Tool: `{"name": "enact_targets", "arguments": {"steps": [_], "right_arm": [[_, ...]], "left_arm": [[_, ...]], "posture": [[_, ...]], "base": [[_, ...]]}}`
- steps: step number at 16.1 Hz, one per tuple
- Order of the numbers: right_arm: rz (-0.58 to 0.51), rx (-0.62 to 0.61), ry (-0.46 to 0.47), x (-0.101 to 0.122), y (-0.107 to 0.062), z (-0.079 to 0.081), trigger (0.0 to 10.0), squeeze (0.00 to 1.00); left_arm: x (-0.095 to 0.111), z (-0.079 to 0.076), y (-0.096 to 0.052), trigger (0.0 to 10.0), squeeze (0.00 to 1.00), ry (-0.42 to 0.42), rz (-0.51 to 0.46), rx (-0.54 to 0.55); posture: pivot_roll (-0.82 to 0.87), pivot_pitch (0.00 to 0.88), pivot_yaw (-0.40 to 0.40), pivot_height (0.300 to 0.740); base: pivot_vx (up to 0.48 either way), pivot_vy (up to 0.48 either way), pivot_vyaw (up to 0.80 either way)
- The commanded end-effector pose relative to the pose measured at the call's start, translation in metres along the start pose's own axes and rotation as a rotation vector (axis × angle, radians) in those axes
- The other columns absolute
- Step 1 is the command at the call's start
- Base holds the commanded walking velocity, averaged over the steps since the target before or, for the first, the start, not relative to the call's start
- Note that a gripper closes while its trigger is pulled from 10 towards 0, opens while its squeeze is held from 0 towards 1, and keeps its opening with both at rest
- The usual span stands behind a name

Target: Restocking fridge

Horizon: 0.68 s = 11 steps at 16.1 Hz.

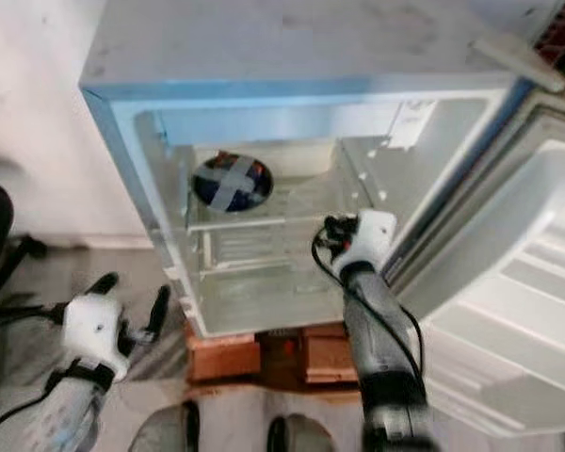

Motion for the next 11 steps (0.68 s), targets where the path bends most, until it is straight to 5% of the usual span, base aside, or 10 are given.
{"name": "enact_targets", "arguments": {"steps": [1, 5, 10, 11], "right_arm": [[0.024, -0.022, 0.01, -0.007, 0.0, -0.007, 10.0, 0.0], [-0.012, -0.029, -0.027, 0.018, 0.037, 0.008, 10.0, 0.0], [-0.029, -0.067, -0.008, 0.034, 0.053, 0.024, 10.0, 0.0], [-0.029, -0.055, -0.01, 0.036, 0.056, 0.029, 10.0, 0.61]], "left_arm": [[0.003, 0.002, -0.002, 10.0, 0.0, 0.013, 0.0, 0.011], [0.007, 0.004, -0.023, 10.0, 0.0, -0.006, 0.031, 0.049], [0.011, 0.012, -0.034, 10.0, 0.0, -0.006, 0.056, 0.086], [0.012, 0.013, -0.036, 10.0, 0.0, -0.004, 0.064, 0.087]], "posture": [[0.25, 0.244, -0.09, 0.74], [0.33, 0.297, -0.115, 0.74], [0.39, 0.343, -0.115, 0.74], [0.39, 0.352, -0.116, 0.74]], "base": [[0.0, 0.0, 0.0], [0.0, 0.0, 0.0], [0.0, 0.0, 0.0], [0.0, 0.0, 0.0]]}}
Point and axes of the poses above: a point about 5 cm out from each wrist's last joint towards the gripper, its own y axis pointing out of the wrist towards the gripper, its own x axis along the axis of the wrist's last joint, z = x × y, the point moved 5 cm from there along y, pointing out of the wrist towards the gripper, and after that the axes turned 2 degrees about -y, right-handed, at the moved point
